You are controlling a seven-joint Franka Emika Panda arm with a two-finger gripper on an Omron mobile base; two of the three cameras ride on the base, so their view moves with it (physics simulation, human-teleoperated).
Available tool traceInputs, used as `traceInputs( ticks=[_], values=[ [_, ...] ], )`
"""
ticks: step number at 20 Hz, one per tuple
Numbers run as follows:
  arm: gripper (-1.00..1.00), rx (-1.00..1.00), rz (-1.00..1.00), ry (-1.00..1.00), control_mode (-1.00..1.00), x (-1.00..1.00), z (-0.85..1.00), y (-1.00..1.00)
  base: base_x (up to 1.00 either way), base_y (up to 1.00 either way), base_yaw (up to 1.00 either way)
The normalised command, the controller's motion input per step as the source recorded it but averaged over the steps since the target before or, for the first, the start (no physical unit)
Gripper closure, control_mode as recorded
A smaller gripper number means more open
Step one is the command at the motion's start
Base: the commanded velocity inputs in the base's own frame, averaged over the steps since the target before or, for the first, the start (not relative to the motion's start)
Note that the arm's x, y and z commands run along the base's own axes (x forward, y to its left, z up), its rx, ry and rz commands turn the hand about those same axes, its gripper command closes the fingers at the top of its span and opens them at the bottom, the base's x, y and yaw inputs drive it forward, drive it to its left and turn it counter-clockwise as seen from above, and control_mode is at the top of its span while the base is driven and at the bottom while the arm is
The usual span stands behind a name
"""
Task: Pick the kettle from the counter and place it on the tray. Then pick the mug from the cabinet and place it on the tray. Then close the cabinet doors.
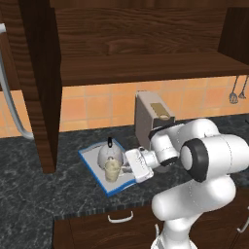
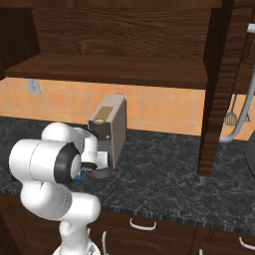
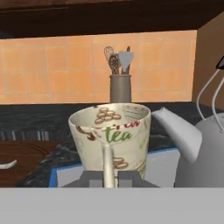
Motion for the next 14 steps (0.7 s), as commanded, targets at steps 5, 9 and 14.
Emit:
traceInputs(
  ticks=[5,9,14],
  values=[
    [-1.00,0.00,0.00,0.12,-1.00,-0.04,0.00,0.01,0.00,0.00,0.00],
    [-1.00,0.00,0.00,0.01,-1.00,-0.15,0.13,-0.08,0.00,0.00,0.00],
    [-1.00,0.00,0.02,0.00,-1.00,-0.20,0.39,-0.04,0.00,0.00,0.00]
  ],
)
